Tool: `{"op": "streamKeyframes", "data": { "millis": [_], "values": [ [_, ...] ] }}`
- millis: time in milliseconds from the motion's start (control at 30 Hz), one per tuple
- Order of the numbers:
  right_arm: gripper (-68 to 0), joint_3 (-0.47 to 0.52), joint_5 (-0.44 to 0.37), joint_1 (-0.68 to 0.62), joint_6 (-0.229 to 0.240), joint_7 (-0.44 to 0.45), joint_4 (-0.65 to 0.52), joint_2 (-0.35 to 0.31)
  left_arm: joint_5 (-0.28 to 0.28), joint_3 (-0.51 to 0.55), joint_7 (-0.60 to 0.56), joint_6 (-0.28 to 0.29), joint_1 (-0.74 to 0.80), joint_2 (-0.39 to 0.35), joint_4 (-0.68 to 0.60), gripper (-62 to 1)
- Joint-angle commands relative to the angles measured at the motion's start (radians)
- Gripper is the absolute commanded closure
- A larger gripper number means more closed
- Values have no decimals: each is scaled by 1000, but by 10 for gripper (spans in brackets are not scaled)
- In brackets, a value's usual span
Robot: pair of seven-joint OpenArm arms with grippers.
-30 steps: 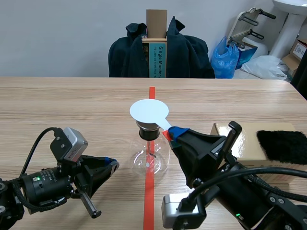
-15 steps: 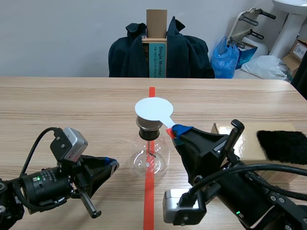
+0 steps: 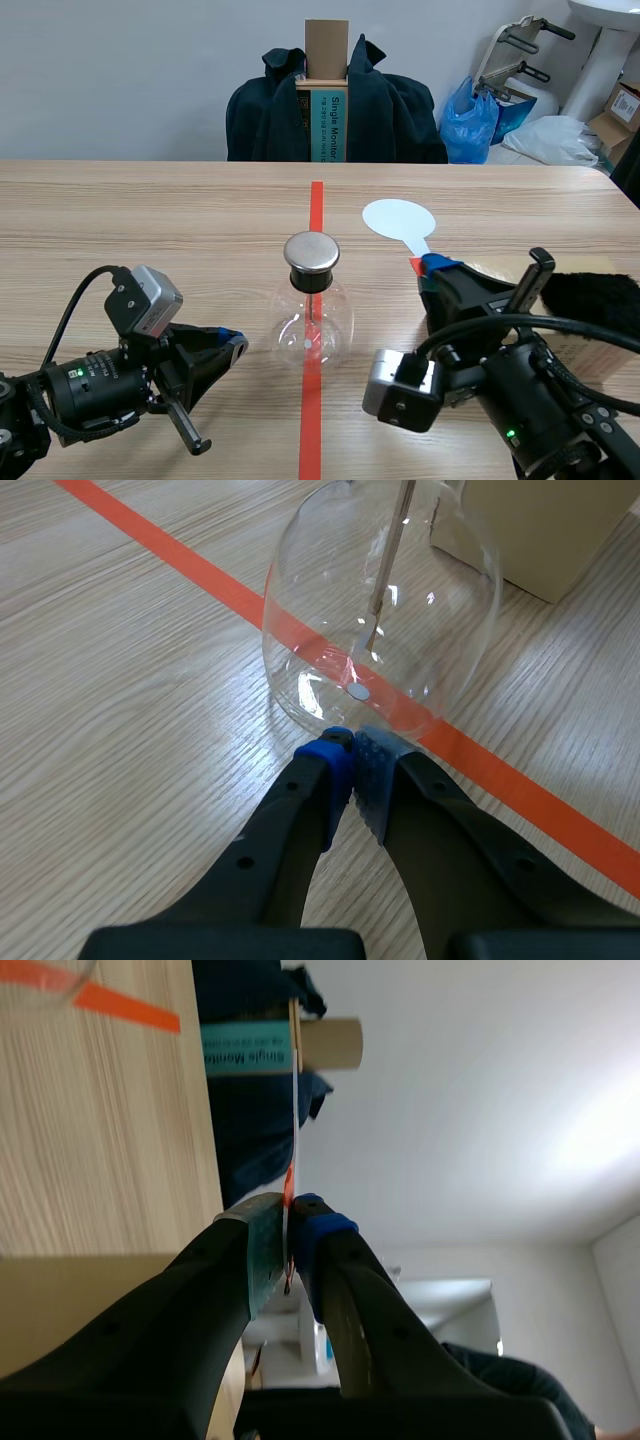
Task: Do the electroscope experiment.
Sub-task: 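Move the plate toward and away from the electroscope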
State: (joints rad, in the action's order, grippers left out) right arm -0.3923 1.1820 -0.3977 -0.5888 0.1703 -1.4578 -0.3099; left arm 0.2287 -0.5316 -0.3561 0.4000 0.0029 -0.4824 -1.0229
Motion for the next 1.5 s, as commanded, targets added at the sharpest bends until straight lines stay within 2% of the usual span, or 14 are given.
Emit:
{"op": "streamKeyframes", "data": {
  "millis": [0, 167, 367, 967, 1200, 1467],
  "values": [
    [-9, 13, -3, 6, -16, -37, -20, -3, 11, 4, -14, 2, -3, 5, -22, -24],
    [-9, 23, -2, 6, -16, -149, -20, -3, 11, 4, -14, 2, -3, 5, -22, -24],
    [-9, 40, -2, 7, -16, -154, -20, -3, 11, 4, -14, 2, -3, 5, -22, -24],
    [-8, 40, 49, 7, -24, 298, -20, -3, 11, 4, -14, 2, -3, 5, -22, -24],
    [-8, 40, 68, 7, -24, 368, -20, -3, 11, 4, -14, 2, -3, 5, -22, -24],
    [-9, 40, 70, 7, -29, 401, -20, -3, 11, 4, -14, 2, -3, 5, -22, -24]
  ]
}}
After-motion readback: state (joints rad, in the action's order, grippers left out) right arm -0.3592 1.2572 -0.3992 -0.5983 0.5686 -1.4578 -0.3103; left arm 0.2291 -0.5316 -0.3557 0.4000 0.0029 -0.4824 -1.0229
